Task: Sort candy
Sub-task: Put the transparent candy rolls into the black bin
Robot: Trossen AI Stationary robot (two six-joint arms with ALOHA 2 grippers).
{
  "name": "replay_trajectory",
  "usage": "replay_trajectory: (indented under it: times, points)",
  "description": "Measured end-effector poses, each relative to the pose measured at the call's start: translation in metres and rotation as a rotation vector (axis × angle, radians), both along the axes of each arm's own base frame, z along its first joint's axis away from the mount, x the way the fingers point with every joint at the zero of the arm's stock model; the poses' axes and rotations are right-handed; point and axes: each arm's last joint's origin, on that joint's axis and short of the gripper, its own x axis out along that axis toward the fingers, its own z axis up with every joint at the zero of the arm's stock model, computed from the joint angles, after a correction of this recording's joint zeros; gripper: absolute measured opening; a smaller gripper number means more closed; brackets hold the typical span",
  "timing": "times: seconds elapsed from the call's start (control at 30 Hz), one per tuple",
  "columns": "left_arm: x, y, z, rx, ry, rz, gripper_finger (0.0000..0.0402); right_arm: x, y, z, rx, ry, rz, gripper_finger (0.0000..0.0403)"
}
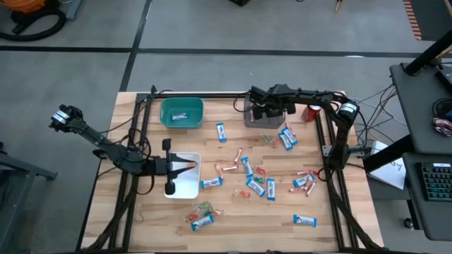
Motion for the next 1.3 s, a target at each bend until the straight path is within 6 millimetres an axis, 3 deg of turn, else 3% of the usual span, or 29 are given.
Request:
replay_trajectory:
  times: [0.2,1.3]
  points:
    - [0.0,0.0,0.0,-0.012,-0.001,-0.004,0.0063,-0.003,0.003,-0.013,0.042,0.028,-0.001,0.0012]
    - [0.002,-0.002,-0.004,-0.083,0.01,-0.004,0.0063,0.006,-0.002,-0.015,0.013,-0.071,0.044,0.0012]
